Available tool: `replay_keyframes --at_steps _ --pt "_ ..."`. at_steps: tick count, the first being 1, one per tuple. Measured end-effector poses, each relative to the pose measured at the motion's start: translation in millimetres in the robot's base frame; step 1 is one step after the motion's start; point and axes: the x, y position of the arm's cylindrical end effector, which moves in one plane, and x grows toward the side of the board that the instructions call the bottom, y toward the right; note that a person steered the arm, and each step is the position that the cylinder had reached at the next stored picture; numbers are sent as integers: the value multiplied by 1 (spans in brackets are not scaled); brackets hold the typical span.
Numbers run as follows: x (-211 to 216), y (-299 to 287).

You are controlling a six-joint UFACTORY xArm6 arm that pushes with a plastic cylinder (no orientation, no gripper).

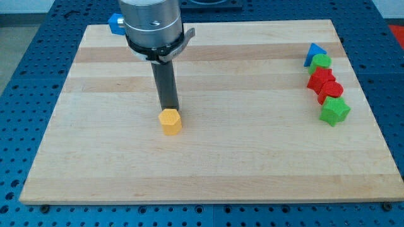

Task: Push yellow hexagon a bit left and down

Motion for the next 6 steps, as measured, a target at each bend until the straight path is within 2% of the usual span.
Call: replay_keyframes --at_steps 2,3,5,6 --pt "13 65" --pt "26 63" --pt "21 -31" --pt "-4 -49"
